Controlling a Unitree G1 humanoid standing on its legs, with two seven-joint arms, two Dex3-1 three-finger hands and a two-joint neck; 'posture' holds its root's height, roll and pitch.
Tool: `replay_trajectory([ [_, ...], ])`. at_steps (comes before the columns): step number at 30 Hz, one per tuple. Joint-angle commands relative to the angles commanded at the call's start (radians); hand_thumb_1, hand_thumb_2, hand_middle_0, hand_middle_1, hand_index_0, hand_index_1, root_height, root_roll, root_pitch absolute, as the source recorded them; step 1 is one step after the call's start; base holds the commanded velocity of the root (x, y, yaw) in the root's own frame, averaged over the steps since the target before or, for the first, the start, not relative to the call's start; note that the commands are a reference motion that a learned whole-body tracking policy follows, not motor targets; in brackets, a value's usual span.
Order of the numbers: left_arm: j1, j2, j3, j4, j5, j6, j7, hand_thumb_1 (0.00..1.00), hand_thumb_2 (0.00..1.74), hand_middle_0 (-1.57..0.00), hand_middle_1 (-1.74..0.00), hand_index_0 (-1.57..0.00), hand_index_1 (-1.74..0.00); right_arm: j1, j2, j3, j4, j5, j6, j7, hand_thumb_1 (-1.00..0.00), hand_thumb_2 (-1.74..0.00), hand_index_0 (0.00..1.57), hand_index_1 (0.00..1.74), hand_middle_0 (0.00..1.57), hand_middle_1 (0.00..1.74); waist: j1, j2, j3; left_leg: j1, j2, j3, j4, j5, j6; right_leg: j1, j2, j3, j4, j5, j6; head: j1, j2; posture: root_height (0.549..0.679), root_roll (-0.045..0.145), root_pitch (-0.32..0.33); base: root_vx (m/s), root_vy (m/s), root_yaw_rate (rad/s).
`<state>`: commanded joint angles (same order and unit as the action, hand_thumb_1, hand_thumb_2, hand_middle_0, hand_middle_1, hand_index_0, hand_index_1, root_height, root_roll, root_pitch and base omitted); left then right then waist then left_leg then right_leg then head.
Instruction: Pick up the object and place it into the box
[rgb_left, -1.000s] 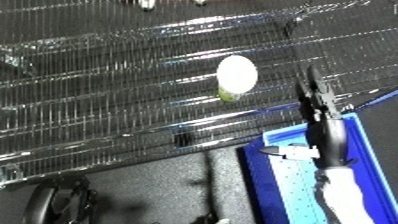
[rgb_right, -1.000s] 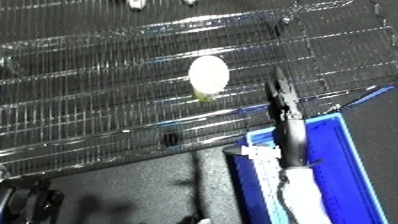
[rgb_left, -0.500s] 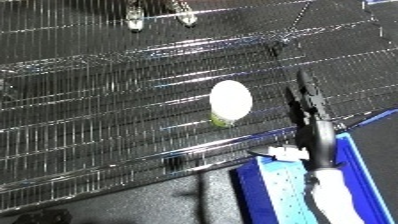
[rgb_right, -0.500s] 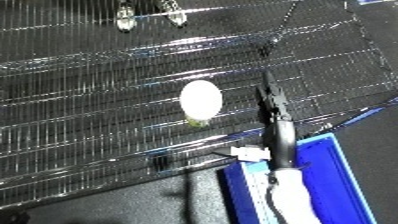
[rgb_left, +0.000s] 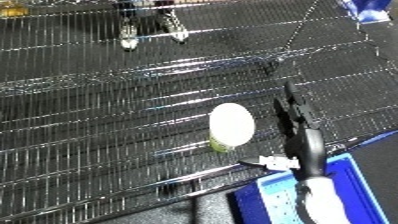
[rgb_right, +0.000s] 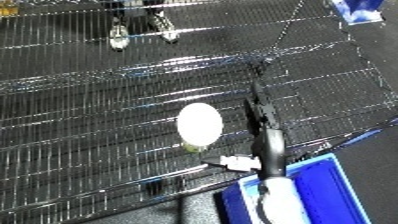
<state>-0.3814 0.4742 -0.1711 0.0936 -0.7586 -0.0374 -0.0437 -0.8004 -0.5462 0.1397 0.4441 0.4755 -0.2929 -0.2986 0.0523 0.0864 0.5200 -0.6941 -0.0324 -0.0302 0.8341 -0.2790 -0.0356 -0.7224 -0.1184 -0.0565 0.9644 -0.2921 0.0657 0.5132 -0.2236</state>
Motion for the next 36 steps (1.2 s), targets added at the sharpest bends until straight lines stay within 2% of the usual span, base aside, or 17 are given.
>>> replay_trajectory([
  [10,-0.052,0.003,-0.018,0.001,-0.012,0.0,0.023,1.0,1.74,-1.57,-1.74,-1.57,-1.74,-0.097,0.005,0.069,0.075,0.018,0.029,0.022,0.0,0.0,0.0,0.0,0.0,0.0,0.02,0.013,0.0,-0.057,-0.008,-0.004,0.006,0.005,0.0022,-0.058,-0.0003,-0.009,0.016,-0.003,-0.003,0.018,0.035,0.606,0.049,0.157,-0.022,-0.01,0.028],
  [14,-0.064,0.005,-0.022,0.006,-0.017,-0.002,0.03,1.0,1.74,-1.57,-1.74,-1.57,-1.74,-0.135,0.008,0.09,0.118,0.039,0.034,0.036,-0.2,-0.35,0.31,0.35,0.31,0.35,0.028,0.018,0.0,-0.071,-0.012,-0.007,0.013,0.005,0.0009,-0.071,-0.0031,-0.013,0.023,-0.004,-0.0047,0.025,0.045,0.604,0.05,0.163,-0.015,-0.002,0.059],
  [22,-0.076,0.006,-0.023,0.006,-0.026,0.002,0.034,1.0,1.74,-1.57,-1.74,-1.57,-1.74,-0.188,0.013,0.111,0.199,0.069,0.036,0.038,-0.6,-1.04,0.94,1.04,0.94,1.04,0.041,0.028,0.0,-0.082,-0.023,-0.009,0.012,0.008,0.0026,-0.081,-0.0069,-0.022,0.024,-0.004,-0.0092,0.05,0.051,0.604,0.052,0.171,-0.021,0.009,0.054],
  [23,-0.076,0.006,-0.023,0.006,-0.026,0.002,0.034,1.0,1.74,-1.57,-1.74,-1.57,-1.74,-0.188,0.013,0.111,0.199,0.069,0.036,0.038,-0.6,-1.04,0.94,1.04,0.94,1.04,0.041,0.028,0.0,-0.082,-0.023,-0.009,0.012,0.008,0.0026,-0.081,-0.0069,-0.022,0.024,-0.004,-0.0092,0.05,0.051,0.604,0.052,0.171,-0.019,0.018,0.041],
  [24,-0.074,0.009,-0.023,0.006,-0.031,0.0,0.029,1.0,1.74,-1.57,-1.74,-1.57,-1.74,-0.192,0.011,0.114,0.216,0.068,0.037,0.031,-0.65,-1.13,1.02,1.13,1.02,1.13,0.042,0.029,0.0,-0.079,-0.025,-0.009,0.008,0.01,0.0024,-0.077,-0.0074,-0.023,0.02,-0.003,-0.0101,0.053,0.046,0.604,0.053,0.17,-0.024,0.022,0.028],
  [28,-0.071,0.012,-0.024,0.007,-0.038,-0.004,0.026,1.0,1.74,-1.57,-1.74,-1.57,-1.74,-0.19,0.009,0.115,0.23,0.062,0.04,0.018,-0.65,-1.13,1.02,1.13,1.02,1.13,0.042,0.028,0.0,-0.068,-0.027,-0.008,-0.003,0.014,0.0025,-0.066,-0.0057,-0.025,0.009,0.001,-0.0112,0.058,0.045,0.606,0.053,0.167,-0.026,0.016,0.015],
  [30,-0.066,0.015,-0.025,0.007,-0.043,-0.007,0.026,1.0,1.74,-1.57,-1.74,-1.57,-1.74,-0.18,0.007,0.115,0.228,0.061,0.038,0.011,-0.65,-1.13,1.02,1.13,1.02,1.13,0.041,0.025,0.0,-0.055,-0.028,-0.009,-0.014,0.017,0.0028,-0.052,-0.0028,-0.025,-0.003,0.005,-0.0115,0.054,0.027,0.609,0.053,0.162,-0.019,0.018,-0.009],
  [36,-0.01,0.028,-0.024,-0.005,-0.048,-0.027,0.022,1.0,1.74,-1.57,-1.74,-1.57,-1.74,-0.105,-0.012,0.098,0.157,0.043,0.023,0.001,-0.65,-1.13,1.02,1.13,1.02,1.13,0.029,0.008,0.0,0.011,-0.025,-0.012,-0.054,0.026,0.002,0.017,0.0065,-0.023,-0.05,0.017,-0.0092,0.043,-0.004,0.618,0.052,0.132,-0.012,0.017,-0.044],
])
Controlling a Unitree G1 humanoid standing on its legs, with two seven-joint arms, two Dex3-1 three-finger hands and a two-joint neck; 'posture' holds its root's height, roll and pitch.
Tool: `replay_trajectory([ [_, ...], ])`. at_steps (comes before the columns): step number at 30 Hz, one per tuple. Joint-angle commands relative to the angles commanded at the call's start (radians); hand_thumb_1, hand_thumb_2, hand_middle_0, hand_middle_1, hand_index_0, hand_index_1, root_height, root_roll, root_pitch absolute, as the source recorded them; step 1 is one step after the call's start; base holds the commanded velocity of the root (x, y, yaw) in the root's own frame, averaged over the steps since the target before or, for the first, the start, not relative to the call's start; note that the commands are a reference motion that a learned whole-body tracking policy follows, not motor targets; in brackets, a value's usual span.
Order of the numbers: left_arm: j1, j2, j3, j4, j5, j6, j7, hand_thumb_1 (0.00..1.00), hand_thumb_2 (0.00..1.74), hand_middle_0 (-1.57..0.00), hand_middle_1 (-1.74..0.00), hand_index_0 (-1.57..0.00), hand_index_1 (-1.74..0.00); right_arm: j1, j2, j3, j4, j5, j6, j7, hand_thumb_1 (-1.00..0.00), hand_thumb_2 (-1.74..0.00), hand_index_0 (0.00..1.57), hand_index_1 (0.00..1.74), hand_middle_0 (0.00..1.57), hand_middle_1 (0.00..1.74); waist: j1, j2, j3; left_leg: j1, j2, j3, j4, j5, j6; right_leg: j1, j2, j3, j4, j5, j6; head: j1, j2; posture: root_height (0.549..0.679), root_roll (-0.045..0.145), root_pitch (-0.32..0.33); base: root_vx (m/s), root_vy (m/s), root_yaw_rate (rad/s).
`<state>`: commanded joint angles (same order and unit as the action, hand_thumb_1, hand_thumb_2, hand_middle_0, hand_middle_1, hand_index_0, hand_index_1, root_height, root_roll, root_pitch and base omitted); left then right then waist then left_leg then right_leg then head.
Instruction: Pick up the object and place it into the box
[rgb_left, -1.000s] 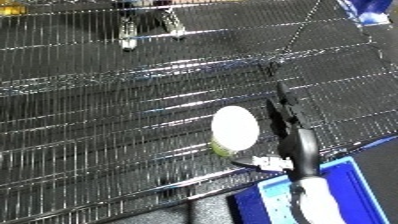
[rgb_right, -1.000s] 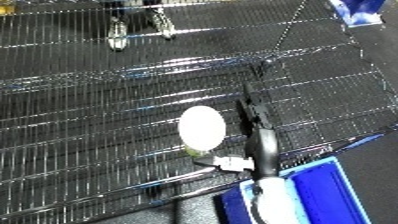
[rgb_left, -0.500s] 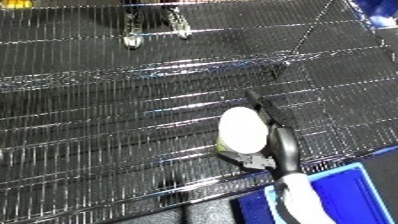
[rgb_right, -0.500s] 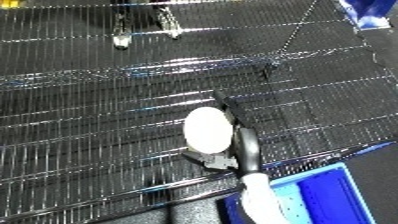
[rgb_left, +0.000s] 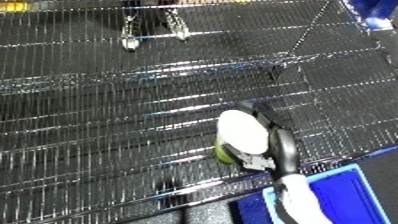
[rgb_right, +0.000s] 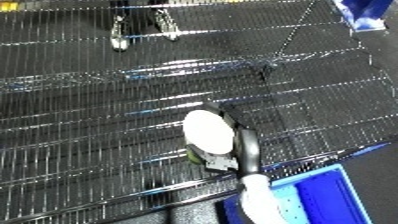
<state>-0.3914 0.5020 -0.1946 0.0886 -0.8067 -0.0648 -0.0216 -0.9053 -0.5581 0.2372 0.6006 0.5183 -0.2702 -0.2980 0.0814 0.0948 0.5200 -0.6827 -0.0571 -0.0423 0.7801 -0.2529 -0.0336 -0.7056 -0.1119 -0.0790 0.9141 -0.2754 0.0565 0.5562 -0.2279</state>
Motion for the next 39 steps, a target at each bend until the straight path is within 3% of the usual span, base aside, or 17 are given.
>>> replay_trajectory([
  [8,0.084,-0.002,0.033,-0.003,0.014,-0.022,-0.037,1.0,1.74,-1.57,-1.74,-1.57,-1.74,0.137,-0.021,-0.065,-0.203,-0.056,0.025,-0.033,-0.65,-1.13,1.02,1.13,1.02,1.13,-0.028,-0.029,0.0,0.11,0.022,0.002,-0.064,0.009,-0.0021,0.108,0.0054,0.01,-0.075,0.014,0.0043,0.025,-0.076,0.631,0.054,0.086,-0.029,0.013,-0.072],
  [16,0.128,-0.018,0.08,0.016,0.034,-0.014,-0.055,1.0,1.74,-1.57,-1.74,-1.57,-1.74,0.302,-0.001,-0.158,-0.4,-0.098,0.036,-0.072,-0.65,-1.13,1.02,1.13,1.02,1.13,-0.072,-0.061,0.0,0.237,0.044,0.012,-0.127,0.009,-0.0016,0.23,0.0114,0.026,-0.155,0.025,0.0089,0.071,-0.157,0.644,0.059,0.036,-0.032,0.023,-0.133],
  [18,0.145,-0.026,0.095,0.021,0.042,-0.008,-0.063,1.0,1.74,-1.57,-1.74,-1.57,-1.74,0.372,0.012,-0.2,-0.455,-0.113,0.03,-0.085,-0.65,-1.13,1.02,1.13,1.02,1.13,-0.089,-0.068,-0.005,0.283,0.049,0.018,-0.147,0.006,-0.0009,0.276,0.01,0.032,-0.184,0.028,0.0103,0.098,-0.176,0.648,0.063,0.018,-0.006,0.032,-0.11],
  [21,0.162,-0.031,0.102,0.02,0.047,-0.005,-0.07,1.0,1.74,-1.57,-1.74,-1.57,-1.74,0.42,0.017,-0.228,-0.488,-0.119,0.027,-0.092,-0.65,-1.13,1.02,1.13,1.02,1.13,-0.099,-0.069,-0.013,0.305,0.052,0.024,-0.156,0.003,-0.0007,0.297,0.0078,0.035,-0.199,0.03,0.0112,0.123,-0.182,0.651,0.065,0.011,-0.003,0.031,-0.093],
  [22,0.178,-0.036,0.107,0.019,0.051,-0.005,-0.075,1.0,1.74,-1.57,-1.74,-1.57,-1.74,0.463,0.021,-0.251,-0.514,-0.125,0.025,-0.1,-0.65,-1.13,1.02,1.13,1.02,1.13,-0.108,-0.07,-0.02,0.322,0.055,0.031,-0.165,0.001,-0.001,0.311,0.005,0.037,-0.21,0.031,0.0118,0.143,-0.189,0.652,0.067,0.007,-0.012,0.036,-0.1],
  [27,0.214,-0.05,0.119,0.018,0.055,-0.016,-0.087,1.0,1.74,-1.57,-1.74,-1.57,-1.74,0.56,0.028,-0.299,-0.554,-0.148,0.016,-0.121,-0.65,-1.13,1.02,1.13,1.02,1.13,-0.133,-0.063,-0.03,0.358,0.061,0.049,-0.184,-0.001,-0.0037,0.336,-0.0021,0.046,-0.231,0.034,0.0131,0.188,-0.193,0.655,0.072,-0.001,-0.013,0.061,-0.135],
  [33,0.264,-0.071,0.13,0.006,0.058,-0.037,-0.1,1.0,1.74,-1.57,-1.74,-1.57,-1.74,0.712,0.033,-0.361,-0.582,-0.156,-0.012,-0.151,-0.65,-1.13,1.02,1.13,1.02,1.13,-0.177,-0.04,-0.04,0.417,0.068,0.079,-0.23,0.007,-0.0051,0.365,-0.0069,0.067,-0.261,0.033,0.0149,0.204,-0.191,0.658,0.079,-0.009,-0.003,0.09,-0.153],
  [38,0.289,-0.088,0.136,0.016,0.036,-0.071,-0.109,1.0,1.74,-1.57,-1.74,-1.57,-1.74,0.805,0.044,-0.419,-0.552,-0.071,-0.065,-0.14,-0.65,-1.13,1.02,1.13,1.02,1.13,-0.221,-0.015,-0.045,0.462,0.07,0.105,-0.268,0.015,-0.0107,0.386,-0.0091,0.082,-0.287,0.031,0.0145,0.19,-0.156,0.66,0.087,-0.012,-0.021,0.079,-0.135],
  [39,0.29,-0.09,0.135,0.018,0.033,-0.075,-0.108,1.0,1.74,-1.57,-1.74,-1.57,-1.74,0.813,0.045,-0.423,-0.544,-0.061,-0.071,-0.136,-0.6,-1.04,0.94,1.04,0.94,1.04,-0.226,-0.012,-0.045,0.466,0.071,0.108,-0.272,0.016,-0.0115,0.388,-0.0093,0.084,-0.29,0.03,0.014,0.185,-0.153,0.661,0.089,-0.012,-0.03,0.057,-0.101],
])
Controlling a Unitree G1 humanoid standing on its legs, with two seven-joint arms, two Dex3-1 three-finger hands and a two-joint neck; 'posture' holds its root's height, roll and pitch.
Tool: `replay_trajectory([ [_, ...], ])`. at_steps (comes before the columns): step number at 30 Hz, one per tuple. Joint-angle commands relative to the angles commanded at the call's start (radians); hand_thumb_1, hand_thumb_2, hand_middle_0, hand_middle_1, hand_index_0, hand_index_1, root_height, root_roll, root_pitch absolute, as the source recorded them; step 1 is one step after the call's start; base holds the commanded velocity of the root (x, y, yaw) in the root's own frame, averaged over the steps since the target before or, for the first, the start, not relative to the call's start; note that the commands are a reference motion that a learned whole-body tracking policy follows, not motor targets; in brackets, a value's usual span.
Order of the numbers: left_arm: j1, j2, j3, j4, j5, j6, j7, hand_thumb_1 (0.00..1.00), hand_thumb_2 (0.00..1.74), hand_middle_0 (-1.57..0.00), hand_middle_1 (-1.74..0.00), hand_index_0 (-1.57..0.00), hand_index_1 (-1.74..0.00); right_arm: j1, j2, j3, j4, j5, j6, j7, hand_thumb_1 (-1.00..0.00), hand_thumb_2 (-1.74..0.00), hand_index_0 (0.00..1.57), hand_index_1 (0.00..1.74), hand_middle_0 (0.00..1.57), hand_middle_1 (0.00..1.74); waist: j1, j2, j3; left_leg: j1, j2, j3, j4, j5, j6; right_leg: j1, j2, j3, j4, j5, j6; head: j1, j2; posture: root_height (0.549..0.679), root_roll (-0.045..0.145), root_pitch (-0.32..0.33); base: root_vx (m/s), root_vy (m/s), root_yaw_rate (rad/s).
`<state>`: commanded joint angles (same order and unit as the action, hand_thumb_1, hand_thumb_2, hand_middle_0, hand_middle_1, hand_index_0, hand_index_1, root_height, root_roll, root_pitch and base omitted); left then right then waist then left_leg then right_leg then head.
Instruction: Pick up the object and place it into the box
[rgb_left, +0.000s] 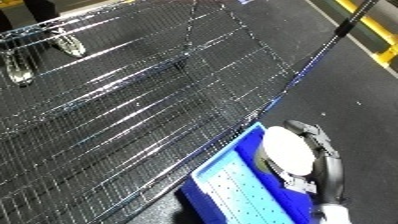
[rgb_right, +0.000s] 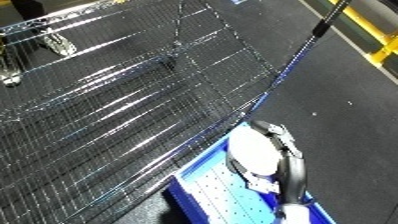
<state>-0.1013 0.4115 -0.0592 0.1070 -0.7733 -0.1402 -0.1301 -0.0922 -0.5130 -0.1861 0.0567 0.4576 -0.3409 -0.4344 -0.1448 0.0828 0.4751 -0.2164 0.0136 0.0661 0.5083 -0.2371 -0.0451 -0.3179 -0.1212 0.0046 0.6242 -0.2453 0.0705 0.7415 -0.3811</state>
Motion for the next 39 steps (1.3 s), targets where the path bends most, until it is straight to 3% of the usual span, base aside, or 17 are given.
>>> replay_trajectory([
  [1,0.0,0.0,0.0,0.0,0.0,0.0,0.0,1.0,1.74,-1.57,-1.74,-1.57,-1.74,0.0,0.0,0.0,0.0,0.0,0.0,0.0,-0.6,-1.04,0.94,1.04,0.94,1.04,0.0,0.0,0.0,0.0,0.0,0.0,0.0,0.0,0.0,0.0,0.0,0.0,0.0,0.0,0.0,0.0,0.0,0.661,0.089,-0.012,-0.03,0.057,-0.101],
  [2,0.002,-0.006,0.0,0.006,-0.005,-0.008,0.001,1.0,1.74,-1.57,-1.74,-1.57,-1.74,0.016,0.002,-0.008,0.023,0.023,-0.015,0.013,-0.5,-0.87,0.79,0.87,0.79,0.87,-0.009,0.005,0.0,0.009,0.0,0.004,-0.007,0.002,-0.0017,0.005,0.0,0.003,-0.005,-0.002,-0.0018,-0.011,-0.002,0.661,0.091,-0.014,-0.027,0.041,-0.063],
  [3,0.002,-0.006,0.0,0.006,-0.005,-0.008,0.001,1.0,1.74,-1.57,-1.74,-1.57,-1.74,0.016,0.002,-0.008,0.023,0.023,-0.015,0.013,-0.5,-0.87,0.79,0.87,0.79,0.87,-0.009,0.005,0.0,0.009,0.0,0.004,-0.007,0.002,-0.0017,0.005,0.0,0.003,-0.005,-0.002,-0.0018,-0.011,-0.002,0.661,0.091,-0.014,-0.027,0.041,-0.063],
  [4,0.004,-0.011,0.0,0.01,-0.008,-0.011,0.0,1.0,1.74,-1.57,-1.74,-1.57,-1.74,0.031,0.005,-0.015,0.05,0.049,-0.035,0.029,-0.4,-0.7,0.63,0.7,0.63,0.7,-0.015,0.01,0.001,0.016,-0.001,0.006,-0.015,0.006,-0.0029,0.011,0.0007,0.004,-0.009,-0.003,-0.0034,-0.013,0.006,0.661,0.092,-0.016,-0.024,0.016,-0.018],
  [7,0.006,-0.014,-0.001,0.011,-0.009,-0.013,0.0,1.0,1.74,-1.57,-1.74,-1.57,-1.74,0.044,0.009,-0.019,0.074,0.07,-0.052,0.04,-0.3,-0.52,0.47,0.52,0.47,0.52,-0.019,0.013,0.001,0.023,-0.002,0.007,-0.023,0.01,-0.0041,0.015,0.0016,0.004,-0.014,-0.003,-0.0044,-0.016,0.018,0.662,0.093,-0.017,-0.022,0.009,0.0],
  [8,0.008,-0.016,-0.004,0.009,-0.01,-0.015,0.003,1.0,1.74,-1.57,-1.74,-1.57,-1.74,0.052,0.012,-0.02,0.089,0.082,-0.062,0.044,-0.2,-0.35,0.31,0.35,0.31,0.35,-0.021,0.016,0.003,0.027,-0.003,0.007,-0.029,0.013,-0.0052,0.018,0.0022,0.003,-0.019,-0.003,-0.0054,-0.021,0.028,0.662,0.094,-0.017,-0.025,0.007,0.001],
  [12,0.01,-0.019,-0.009,0.003,-0.015,-0.019,0.015,1.0,1.74,-1.57,-1.74,-1.57,-1.74,0.057,0.016,-0.016,0.109,0.093,-0.077,0.041,0.0,0.0,0.0,0.0,0.0,0.0,-0.022,0.02,0.008,0.029,-0.007,0.005,-0.035,0.017,-0.0054,0.017,0.0045,0.003,-0.022,-0.003,-0.0084,-0.022,0.033,0.662,0.097,-0.016,-0.036,0.006,0.002],
  [19,0.003,-0.017,-0.017,0.011,-0.018,-0.024,0.024,1.0,1.74,-1.57,-1.74,-1.57,-1.74,0.046,0.01,-0.017,0.135,0.101,-0.099,0.013,0.0,0.0,0.0,0.0,0.0,0.0,-0.02,0.026,0.015,0.025,-0.012,0.0,-0.038,0.022,-0.0054,0.013,0.0075,0.0,-0.018,-0.004,-0.012,0.007,0.028,0.662,0.098,-0.015,-0.032,-0.007,0.03],
  [29,0.015,-0.028,-0.022,0.016,-0.033,-0.032,0.024,1.0,1.74,-1.57,-1.74,-1.57,-1.74,0.047,0.003,-0.02,0.133,0.068,-0.101,0.025,0.0,0.0,0.0,0.0,0.0,0.0,-0.016,0.036,0.014,0.034,-0.012,-0.008,-0.047,0.045,-0.0141,0.032,0.0103,-0.006,-0.023,-0.01,-0.0235,-0.035,-0.029,0.663,0.1,-0.025,0.007,0.015,0.013],
  [31,0.017,-0.032,-0.024,0.015,-0.034,-0.029,0.027,1.0,1.74,-1.57,-1.74,-1.57,-1.74,0.046,0.007,-0.01,0.114,0.056,-0.098,0.042,0.0,0.0,0.0,0.0,0.0,0.0,-0.01,0.033,0.012,0.035,-0.011,-0.011,-0.044,0.047,-0.0156,0.039,0.0099,-0.009,-0.026,-0.011,-0.0262,-0.07,-0.059,0.663,0.101,-0.029,0.018,-0.012,0.057],
  [33,0.024,-0.037,-0.026,0.01,-0.032,-0.016,0.029,1.0,1.74,-1.57,-1.74,-1.57,-1.74,0.045,0.024,0.018,0.074,0.06,-0.091,0.098,0.0,0.0,0.0,0.0,0.0,0.0,0.002,0.023,0.006,0.037,-0.01,-0.017,-0.039,0.046,-0.0165,0.053,0.0087,-0.013,-0.033,-0.011,-0.029,-0.127,-0.091,0.664,0.101,-0.035,0.024,-0.041,0.105],
  [39,0.026,-0.036,-0.036,0.003,-0.016,0.006,0.029,1.0,1.74,-1.57,-1.74,-1.57,-1.74,0.024,0.05,0.078,0.02,0.059,-0.061,0.183,0.0,0.0,0.0,0.0,0.0,0.0,0.033,-0.001,-0.002,0.038,-0.004,-0.036,-0.034,0.044,-0.0151,0.078,0.0098,-0.026,-0.037,-0.014,-0.0332,-0.228,-0.135,0.664,0.097,-0.048,0.029,-0.073,0.123],
])
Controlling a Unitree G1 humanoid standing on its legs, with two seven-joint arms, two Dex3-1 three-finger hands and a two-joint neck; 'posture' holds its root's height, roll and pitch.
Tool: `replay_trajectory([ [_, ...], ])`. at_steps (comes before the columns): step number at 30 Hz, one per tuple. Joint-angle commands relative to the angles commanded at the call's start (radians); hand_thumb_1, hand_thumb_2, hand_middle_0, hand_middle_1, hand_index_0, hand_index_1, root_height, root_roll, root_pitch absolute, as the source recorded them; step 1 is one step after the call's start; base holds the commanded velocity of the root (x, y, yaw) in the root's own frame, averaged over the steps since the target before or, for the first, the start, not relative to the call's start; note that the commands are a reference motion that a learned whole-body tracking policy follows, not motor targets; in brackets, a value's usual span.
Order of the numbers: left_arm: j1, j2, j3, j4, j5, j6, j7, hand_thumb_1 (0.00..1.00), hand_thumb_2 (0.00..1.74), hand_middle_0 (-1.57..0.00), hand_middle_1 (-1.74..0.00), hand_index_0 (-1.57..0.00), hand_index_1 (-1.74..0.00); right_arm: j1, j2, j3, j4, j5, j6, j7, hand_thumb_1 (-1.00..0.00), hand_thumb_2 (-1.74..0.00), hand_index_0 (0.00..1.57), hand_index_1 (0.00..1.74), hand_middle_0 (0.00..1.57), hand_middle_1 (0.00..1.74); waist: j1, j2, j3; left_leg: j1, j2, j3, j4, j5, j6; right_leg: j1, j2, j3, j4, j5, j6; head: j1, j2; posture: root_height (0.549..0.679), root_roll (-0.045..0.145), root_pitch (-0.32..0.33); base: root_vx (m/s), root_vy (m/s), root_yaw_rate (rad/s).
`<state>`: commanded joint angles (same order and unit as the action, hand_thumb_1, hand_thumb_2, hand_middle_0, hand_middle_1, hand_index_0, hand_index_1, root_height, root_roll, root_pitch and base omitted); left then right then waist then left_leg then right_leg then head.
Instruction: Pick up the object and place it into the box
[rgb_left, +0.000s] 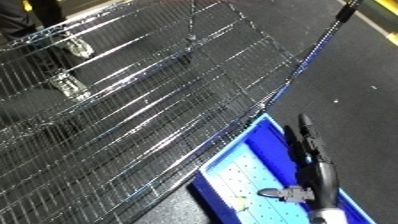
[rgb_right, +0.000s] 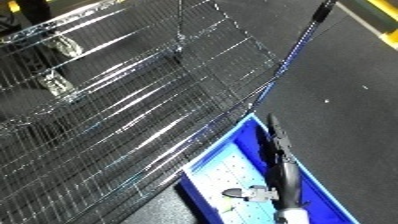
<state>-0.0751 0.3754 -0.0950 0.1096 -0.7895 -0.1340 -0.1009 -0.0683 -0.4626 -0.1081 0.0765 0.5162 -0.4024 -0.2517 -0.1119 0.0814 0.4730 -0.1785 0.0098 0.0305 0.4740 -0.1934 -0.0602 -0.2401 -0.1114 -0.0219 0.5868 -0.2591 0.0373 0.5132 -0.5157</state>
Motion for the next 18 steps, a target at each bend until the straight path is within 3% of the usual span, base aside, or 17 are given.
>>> replay_trajectory([
  [6,-0.008,0.013,0.01,0.0,0.027,0.037,0.0,1.0,1.74,-1.57,-1.74,-1.57,-1.74,-0.03,0.047,0.087,-0.069,-0.036,0.059,0.097,0.0,0.0,0.0,0.0,0.0,0.0,0.052,-0.045,-0.014,-0.003,0.008,-0.032,0.009,-0.003,0.0029,0.034,0.0086,-0.031,0.01,-0.011,-0.0035,-0.16,-0.026,0.663,0.084,-0.068,0.065,-0.108,0.163],
  [12,-0.004,0.021,0.03,0.0,0.042,0.054,-0.009,1.0,1.74,-1.57,-1.74,-1.57,-1.74,-0.039,0.069,0.122,-0.093,-0.036,0.075,0.122,0.0,0.0,0.0,0.0,0.0,0.0,0.087,-0.07,-0.02,-0.01,0.008,-0.049,0.025,-0.003,0.005,0.056,0.0176,-0.05,0.013,-0.011,-0.0039,-0.252,-0.053,0.663,0.074,-0.081,0.047,-0.067,0.156],
  [18,0.007,0.023,0.039,0.002,0.047,0.067,-0.012,1.0,1.74,-1.57,-1.74,-1.57,-1.74,-0.042,0.09,0.14,-0.091,-0.037,0.082,0.127,0.0,0.0,0.0,0.0,0.0,0.0,0.112,-0.084,-0.023,-0.008,0.005,-0.063,0.032,-0.001,0.0044,0.078,0.0196,-0.06,0.013,-0.01,-0.0007,-0.311,-0.073,0.663,0.069,-0.096,0.057,-0.025,0.132],
])
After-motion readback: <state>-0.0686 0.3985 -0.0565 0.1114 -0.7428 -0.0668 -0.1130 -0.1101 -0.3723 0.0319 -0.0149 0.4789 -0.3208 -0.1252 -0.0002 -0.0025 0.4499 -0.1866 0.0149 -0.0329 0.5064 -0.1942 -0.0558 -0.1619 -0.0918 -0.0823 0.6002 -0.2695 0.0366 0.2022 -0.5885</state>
